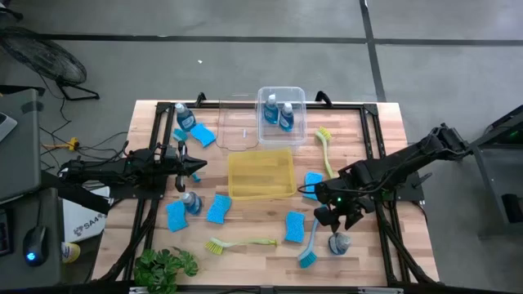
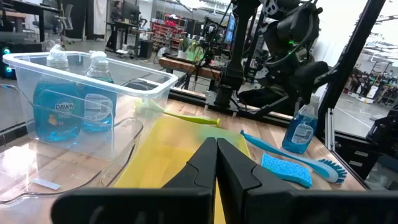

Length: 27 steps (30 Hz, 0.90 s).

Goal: Pick & Place Kitchen Sink Supplies
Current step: Put the blue dishwasher liquid into the white bin

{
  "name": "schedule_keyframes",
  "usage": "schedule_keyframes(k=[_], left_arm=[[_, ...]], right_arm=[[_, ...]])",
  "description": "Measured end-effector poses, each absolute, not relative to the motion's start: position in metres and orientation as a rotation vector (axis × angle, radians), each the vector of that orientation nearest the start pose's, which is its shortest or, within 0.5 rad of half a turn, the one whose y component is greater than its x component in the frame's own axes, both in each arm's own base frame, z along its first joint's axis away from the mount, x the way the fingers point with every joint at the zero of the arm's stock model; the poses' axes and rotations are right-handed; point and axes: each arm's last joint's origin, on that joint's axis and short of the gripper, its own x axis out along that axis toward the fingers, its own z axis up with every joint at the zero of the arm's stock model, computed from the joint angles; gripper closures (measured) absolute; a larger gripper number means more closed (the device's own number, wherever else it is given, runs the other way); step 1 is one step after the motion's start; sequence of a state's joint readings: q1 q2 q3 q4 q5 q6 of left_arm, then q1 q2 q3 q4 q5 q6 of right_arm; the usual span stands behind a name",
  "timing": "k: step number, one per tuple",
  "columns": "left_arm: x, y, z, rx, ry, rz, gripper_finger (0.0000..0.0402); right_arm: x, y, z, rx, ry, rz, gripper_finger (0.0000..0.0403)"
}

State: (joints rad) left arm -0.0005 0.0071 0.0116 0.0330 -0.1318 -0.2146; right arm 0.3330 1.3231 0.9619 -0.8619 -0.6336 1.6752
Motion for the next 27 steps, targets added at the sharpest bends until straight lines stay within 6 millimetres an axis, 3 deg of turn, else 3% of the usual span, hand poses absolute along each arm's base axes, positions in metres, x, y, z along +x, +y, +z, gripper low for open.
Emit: schedule_keyframes(k=[10, 14, 21, 27], left_arm=[[0.097, 0.004, 0.170, -0.217, -0.052, 0.127, 0.0400], [0.097, 0.004, 0.170, -0.217, -0.051, 0.127, 0.0400], [0.097, 0.004, 0.170, -0.217, -0.052, 0.127, 0.0400], [0.097, 0.004, 0.170, -0.217, -0.052, 0.127, 0.0400]], right_arm=[[0.215, 0.097, 0.249, 1.410, 1.494, -0.459, 0.0179], [0.216, 0.100, 0.262, 1.364, 1.436, -0.461, 0.0169], [0.206, 0.105, 0.286, 1.264, 1.401, -0.566, 0.0162], [0.192, 0.119, 0.290, 1.238, 1.445, -0.637, 0.0161]])
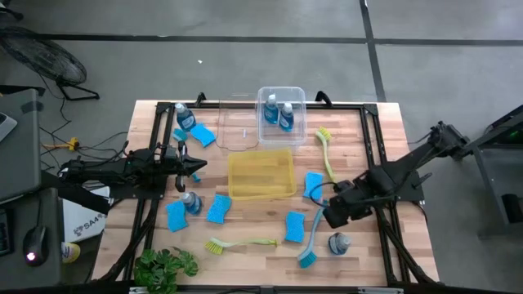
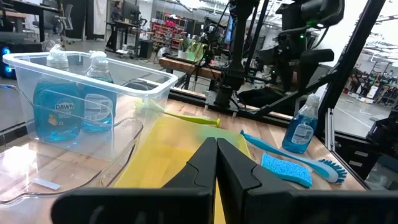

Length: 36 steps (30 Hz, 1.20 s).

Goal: Pick & Place Kitchen Sink Supplies
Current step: Put the blue dishwasher liquid into the white bin

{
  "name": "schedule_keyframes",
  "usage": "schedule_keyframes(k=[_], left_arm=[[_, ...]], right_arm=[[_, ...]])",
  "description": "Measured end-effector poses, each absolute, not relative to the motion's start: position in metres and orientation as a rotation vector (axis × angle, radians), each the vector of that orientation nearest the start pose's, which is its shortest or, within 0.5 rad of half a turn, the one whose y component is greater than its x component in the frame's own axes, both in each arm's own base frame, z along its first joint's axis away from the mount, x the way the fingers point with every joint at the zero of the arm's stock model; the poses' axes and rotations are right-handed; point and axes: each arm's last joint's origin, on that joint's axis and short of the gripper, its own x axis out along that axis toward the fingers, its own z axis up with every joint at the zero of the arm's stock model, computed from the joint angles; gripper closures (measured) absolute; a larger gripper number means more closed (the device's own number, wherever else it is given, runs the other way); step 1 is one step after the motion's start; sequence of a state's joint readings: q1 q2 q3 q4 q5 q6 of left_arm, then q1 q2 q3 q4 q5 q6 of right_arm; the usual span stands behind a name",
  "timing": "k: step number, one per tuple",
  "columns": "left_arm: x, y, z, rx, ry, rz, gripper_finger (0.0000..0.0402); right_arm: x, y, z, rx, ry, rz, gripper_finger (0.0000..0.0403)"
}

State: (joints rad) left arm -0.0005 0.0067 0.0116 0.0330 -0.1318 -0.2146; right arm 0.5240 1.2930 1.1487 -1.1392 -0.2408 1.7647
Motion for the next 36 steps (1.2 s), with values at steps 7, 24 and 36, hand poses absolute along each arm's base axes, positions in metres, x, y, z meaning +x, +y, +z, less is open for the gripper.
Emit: schedule_keyframes(k=[7, 24, 36], left_arm=[[0.097, 0.004, 0.170, -0.217, -0.052, 0.127, 0.0400], [0.097, 0.004, 0.170, -0.217, -0.052, 0.127, 0.0400], [0.097, 0.004, 0.170, -0.217, -0.052, 0.127, 0.0400]], right_arm=[[0.180, 0.143, 0.291, 1.296, 1.440, -0.672, 0.0161], [0.178, 0.165, 0.289, 1.434, 1.388, -0.720, 0.0162], [0.192, 0.180, 0.268, 1.411, 1.427, -0.778, 0.0163]])
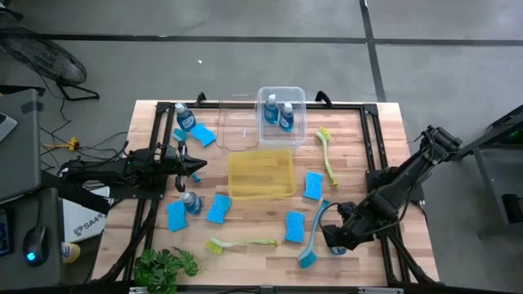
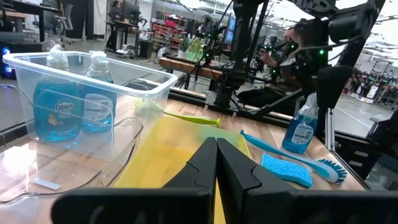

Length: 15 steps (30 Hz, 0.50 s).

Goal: Pick & Place Kitchen Sink Supplies
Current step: Put the blue dishwasher liquid into the white bin

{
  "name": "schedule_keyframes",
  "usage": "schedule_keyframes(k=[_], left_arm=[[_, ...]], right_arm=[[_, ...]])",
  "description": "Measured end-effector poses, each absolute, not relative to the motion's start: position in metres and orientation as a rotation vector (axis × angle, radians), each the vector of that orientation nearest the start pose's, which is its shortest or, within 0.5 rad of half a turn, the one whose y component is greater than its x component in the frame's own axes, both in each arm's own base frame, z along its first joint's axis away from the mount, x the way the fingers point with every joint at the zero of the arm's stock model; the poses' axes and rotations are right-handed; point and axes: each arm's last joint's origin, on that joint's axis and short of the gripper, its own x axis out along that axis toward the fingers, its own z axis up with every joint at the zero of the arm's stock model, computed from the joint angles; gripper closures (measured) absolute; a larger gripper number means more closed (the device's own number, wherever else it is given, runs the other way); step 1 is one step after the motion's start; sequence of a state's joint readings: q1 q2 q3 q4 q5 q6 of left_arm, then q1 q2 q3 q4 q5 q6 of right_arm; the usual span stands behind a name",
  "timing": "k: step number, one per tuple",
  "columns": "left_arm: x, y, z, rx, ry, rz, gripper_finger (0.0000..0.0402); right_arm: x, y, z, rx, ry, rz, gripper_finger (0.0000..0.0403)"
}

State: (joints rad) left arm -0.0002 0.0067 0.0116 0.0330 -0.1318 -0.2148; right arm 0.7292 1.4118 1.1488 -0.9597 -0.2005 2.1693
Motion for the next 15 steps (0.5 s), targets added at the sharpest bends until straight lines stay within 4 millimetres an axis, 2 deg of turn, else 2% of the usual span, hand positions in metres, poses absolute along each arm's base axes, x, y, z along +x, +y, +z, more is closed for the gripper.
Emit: schedule_keyframes(k=[15], left_arm=[[0.097, 0.004, 0.170, -0.217, -0.052, 0.127, 0.0400]], right_arm=[[0.203, 0.188, 0.244, 1.334, 1.417, -0.881, 0.0165]])
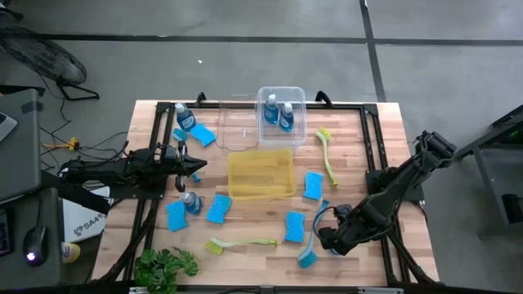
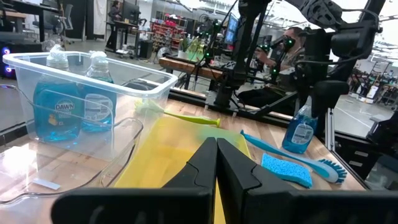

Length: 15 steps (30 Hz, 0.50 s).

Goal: Pick & Place Kitchen Sink Supplies
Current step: Put the blue dishwasher liquid into the white bin

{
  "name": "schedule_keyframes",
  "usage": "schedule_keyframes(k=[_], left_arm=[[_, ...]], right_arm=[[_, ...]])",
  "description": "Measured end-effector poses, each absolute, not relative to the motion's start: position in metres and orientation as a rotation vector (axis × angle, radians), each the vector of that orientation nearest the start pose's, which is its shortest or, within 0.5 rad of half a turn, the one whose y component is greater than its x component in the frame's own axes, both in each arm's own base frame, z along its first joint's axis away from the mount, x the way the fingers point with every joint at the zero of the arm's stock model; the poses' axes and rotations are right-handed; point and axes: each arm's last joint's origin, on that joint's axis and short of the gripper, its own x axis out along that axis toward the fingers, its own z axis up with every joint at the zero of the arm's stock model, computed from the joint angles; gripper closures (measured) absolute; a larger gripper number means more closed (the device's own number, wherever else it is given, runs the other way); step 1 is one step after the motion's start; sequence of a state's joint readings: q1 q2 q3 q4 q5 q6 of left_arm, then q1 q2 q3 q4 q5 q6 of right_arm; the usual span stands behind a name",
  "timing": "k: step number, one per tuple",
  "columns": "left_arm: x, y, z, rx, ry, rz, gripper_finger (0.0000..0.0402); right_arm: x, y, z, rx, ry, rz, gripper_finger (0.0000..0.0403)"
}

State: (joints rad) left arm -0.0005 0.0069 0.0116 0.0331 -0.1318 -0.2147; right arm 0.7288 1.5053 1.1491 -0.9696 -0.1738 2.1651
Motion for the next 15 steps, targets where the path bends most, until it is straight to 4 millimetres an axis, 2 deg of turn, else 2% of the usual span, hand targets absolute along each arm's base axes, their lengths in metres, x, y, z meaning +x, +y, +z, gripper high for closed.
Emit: schedule_keyframes(k=[10, 15], left_arm=[[0.0971, 0.0037, 0.1701, -0.217, -0.052, 0.127, 0.0400], [0.0971, 0.0038, 0.1701, -0.217, -0.052, 0.127, 0.0400]], right_arm=[[0.2029, 0.1879, 0.2438, 1.315, 1.417, -0.873, 0.0227], [0.2025, 0.1883, 0.2438, 1.308, 1.422, -0.866, 0.0230]])
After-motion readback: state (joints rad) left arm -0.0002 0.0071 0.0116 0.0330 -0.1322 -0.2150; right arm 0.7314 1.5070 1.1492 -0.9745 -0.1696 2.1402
